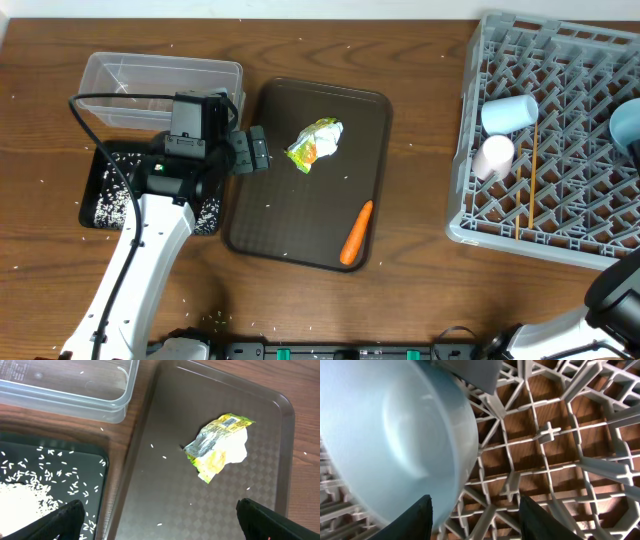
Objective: Sort waste into correct bins and load items into the dishwasher rack
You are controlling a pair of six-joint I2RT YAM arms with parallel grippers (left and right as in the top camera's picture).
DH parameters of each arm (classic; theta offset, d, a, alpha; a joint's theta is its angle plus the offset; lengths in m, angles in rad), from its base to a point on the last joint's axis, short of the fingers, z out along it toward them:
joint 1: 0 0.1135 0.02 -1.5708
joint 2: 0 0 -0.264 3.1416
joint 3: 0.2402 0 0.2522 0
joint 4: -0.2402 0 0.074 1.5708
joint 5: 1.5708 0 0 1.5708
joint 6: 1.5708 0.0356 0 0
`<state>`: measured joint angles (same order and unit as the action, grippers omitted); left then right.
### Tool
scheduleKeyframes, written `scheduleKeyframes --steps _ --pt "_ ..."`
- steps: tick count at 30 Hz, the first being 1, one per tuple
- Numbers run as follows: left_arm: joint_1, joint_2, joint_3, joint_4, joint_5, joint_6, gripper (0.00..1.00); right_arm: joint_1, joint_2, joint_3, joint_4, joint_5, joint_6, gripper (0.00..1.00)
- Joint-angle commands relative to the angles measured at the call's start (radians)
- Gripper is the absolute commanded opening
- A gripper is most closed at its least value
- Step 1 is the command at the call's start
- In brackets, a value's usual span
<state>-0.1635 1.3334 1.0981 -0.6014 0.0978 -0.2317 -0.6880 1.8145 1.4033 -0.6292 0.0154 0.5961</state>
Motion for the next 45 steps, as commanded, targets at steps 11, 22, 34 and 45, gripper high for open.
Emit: scheduleKeyframes --steps 11,22,34,45 --pt "0.005 0.006 0.005 0.000 -0.005 0.002 0.98 -0.012 0.031 0.002 0.012 0.006 -0.148 0.08" --pt "0.005 0.006 0.005 0.000 -0.005 0.002 0.98 -0.008 -0.022 0.002 0.000 -0.175 -0.257 0.01" --pt "0.005 0.006 0.005 0.000 -0.005 0.002 0.98 0.109 -0.291 0.002 0.003 0.024 -0.291 0.01" --pt "0.005 0.006 0.005 0.000 -0.005 0.002 0.98 0.436 -0.318 0.002 0.062 0.818 -0.313 0.01"
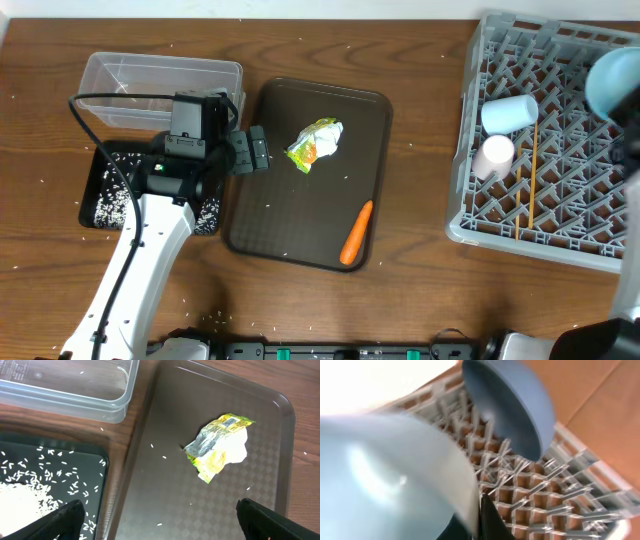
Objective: Sort waste into correct bins and load items into the dishwasher rack
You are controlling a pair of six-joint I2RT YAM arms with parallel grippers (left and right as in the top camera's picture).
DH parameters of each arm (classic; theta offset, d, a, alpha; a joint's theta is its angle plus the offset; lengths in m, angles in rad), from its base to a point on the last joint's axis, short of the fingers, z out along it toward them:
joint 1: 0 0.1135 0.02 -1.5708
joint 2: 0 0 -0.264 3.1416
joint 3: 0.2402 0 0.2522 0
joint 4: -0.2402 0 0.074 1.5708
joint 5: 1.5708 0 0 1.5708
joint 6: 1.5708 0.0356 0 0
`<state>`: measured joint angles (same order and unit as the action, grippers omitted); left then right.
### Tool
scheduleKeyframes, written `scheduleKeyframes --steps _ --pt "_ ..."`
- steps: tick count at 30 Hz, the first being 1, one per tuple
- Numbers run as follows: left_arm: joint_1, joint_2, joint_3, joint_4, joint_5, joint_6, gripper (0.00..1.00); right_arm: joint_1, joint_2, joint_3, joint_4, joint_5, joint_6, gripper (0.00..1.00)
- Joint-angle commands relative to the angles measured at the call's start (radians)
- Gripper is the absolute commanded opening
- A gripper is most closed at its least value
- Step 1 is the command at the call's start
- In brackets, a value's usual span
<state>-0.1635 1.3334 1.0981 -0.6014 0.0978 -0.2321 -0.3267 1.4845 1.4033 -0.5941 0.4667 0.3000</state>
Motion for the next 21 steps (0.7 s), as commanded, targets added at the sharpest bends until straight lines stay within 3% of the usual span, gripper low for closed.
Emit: scheduleKeyframes --steps 1,5,14,21 --pt "0.005 0.006 0.005 0.000 -0.005 0.002 0.98 0.100 0.021 0.002 0.047 0.448 -0.017 0.01" --pt "0.005 0.006 0.005 0.000 -0.005 0.002 0.98 0.164 0.069 0.002 0.143 0.677 -0.066 0.01" --pt "0.005 0.006 0.005 0.000 -0.005 0.002 0.98 0.143 0.203 0.002 0.224 0.689 -0.113 0.01" --pt "0.005 0.006 0.005 0.000 -0.005 0.002 0.98 0.088 0.305 0.002 0.397 0.690 -0.319 0.01"
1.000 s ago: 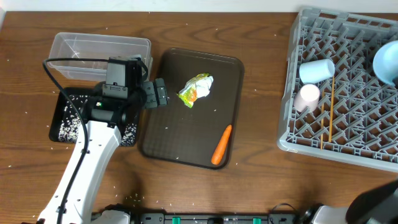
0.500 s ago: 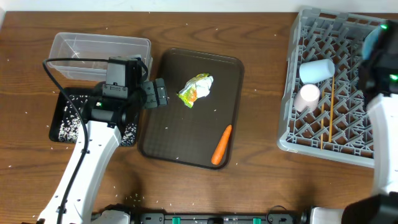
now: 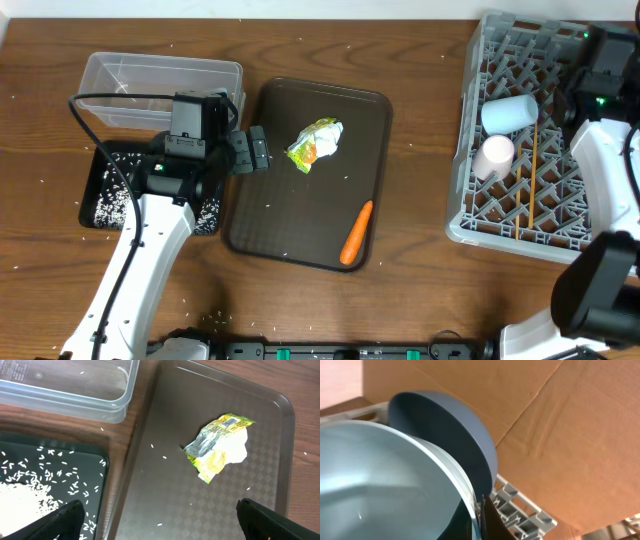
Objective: Sort waste into correct bins and load items into the dishwasher rack
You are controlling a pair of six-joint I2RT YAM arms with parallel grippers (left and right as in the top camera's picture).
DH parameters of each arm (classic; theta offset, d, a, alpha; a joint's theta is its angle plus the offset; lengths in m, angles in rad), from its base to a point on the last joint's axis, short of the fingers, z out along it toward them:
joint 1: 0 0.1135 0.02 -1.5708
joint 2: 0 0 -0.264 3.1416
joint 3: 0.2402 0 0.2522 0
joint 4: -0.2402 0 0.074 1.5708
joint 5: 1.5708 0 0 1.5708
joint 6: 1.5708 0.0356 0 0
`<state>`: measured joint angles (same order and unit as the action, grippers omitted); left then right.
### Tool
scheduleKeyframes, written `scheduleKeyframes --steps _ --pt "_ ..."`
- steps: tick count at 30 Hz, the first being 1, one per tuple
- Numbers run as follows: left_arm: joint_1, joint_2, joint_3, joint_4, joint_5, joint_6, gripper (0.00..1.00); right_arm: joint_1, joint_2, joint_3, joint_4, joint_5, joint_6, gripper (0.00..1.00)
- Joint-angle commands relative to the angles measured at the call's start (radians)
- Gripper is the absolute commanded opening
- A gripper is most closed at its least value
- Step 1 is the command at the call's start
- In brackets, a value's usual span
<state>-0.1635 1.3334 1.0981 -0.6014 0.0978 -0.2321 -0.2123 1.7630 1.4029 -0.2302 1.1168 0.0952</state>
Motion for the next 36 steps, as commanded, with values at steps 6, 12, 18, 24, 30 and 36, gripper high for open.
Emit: scheduleKeyframes --steps 6,12,18,24,30,36 --pt "0.005 0.006 0.005 0.000 -0.005 0.002 0.98 -0.052 0.074 0.002 0.147 0.037 -0.217 0.01" --pt "0.005 0.006 0.005 0.000 -0.005 0.002 0.98 -0.061 0.126 0.002 0.248 -0.033 -0.370 0.01" --pt "0.005 0.006 0.005 0.000 -0.005 0.002 0.98 -0.060 0.199 0.002 0.359 -0.021 -0.568 0.01" --pt "0.005 0.006 0.005 0.000 -0.005 0.002 0.98 -0.049 0.230 0.002 0.369 -0.016 -0.610 0.01" --pt "0.005 0.006 0.005 0.000 -0.005 0.002 0.98 -0.044 0.231 0.002 0.369 -0.018 -0.617 0.01" --pt "0.005 0.006 0.005 0.000 -0.005 0.002 0.98 -0.017 0.231 0.002 0.349 -0.018 -0.617 0.01"
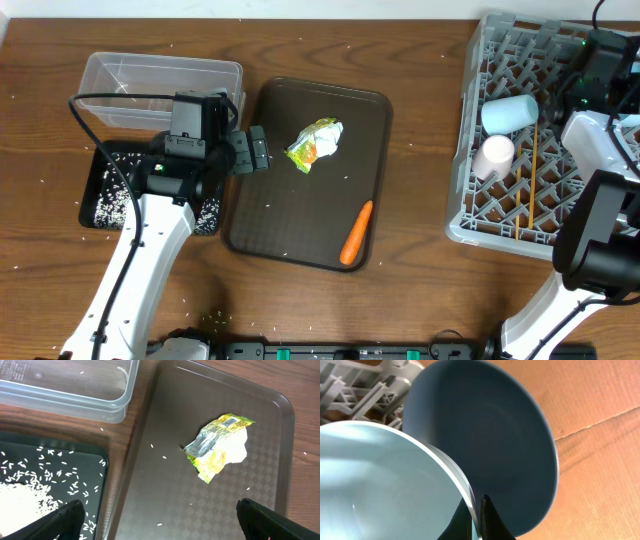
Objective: Sort waste into correct bins and load items into the dishwasher rack
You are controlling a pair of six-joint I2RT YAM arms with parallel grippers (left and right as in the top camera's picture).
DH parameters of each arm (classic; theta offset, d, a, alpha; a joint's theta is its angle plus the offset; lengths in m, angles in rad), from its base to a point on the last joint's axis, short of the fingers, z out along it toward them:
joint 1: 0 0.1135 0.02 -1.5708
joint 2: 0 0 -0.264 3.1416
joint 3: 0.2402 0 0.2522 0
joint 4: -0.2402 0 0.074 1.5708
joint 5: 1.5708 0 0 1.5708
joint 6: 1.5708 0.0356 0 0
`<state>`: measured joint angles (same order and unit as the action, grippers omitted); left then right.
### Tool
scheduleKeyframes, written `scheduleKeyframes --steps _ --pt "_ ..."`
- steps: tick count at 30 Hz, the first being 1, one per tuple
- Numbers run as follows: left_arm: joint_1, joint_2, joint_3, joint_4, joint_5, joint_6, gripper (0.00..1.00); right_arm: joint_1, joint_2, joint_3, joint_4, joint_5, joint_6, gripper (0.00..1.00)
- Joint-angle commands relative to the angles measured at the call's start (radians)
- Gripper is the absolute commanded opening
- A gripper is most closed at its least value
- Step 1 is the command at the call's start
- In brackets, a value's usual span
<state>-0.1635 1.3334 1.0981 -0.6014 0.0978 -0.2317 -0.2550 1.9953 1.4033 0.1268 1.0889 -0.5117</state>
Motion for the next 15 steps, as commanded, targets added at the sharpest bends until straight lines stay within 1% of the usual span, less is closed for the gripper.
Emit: scheduleKeyframes --steps 1,9,15 --pt "0.005 0.006 0.005 0.000 -0.005 0.002 0.98 0.031 -0.001 0.002 -0.015 0.010 -0.010 0.01" --pt "0.005 0.006 0.005 0.000 -0.005 0.002 0.98 0.039 -0.001 0.002 -0.057 0.014 -0.010 0.01" --pt "0.005 0.006 0.005 0.000 -0.005 0.002 0.98 0.037 -0.001 0.002 -0.055 0.057 -0.010 0.01"
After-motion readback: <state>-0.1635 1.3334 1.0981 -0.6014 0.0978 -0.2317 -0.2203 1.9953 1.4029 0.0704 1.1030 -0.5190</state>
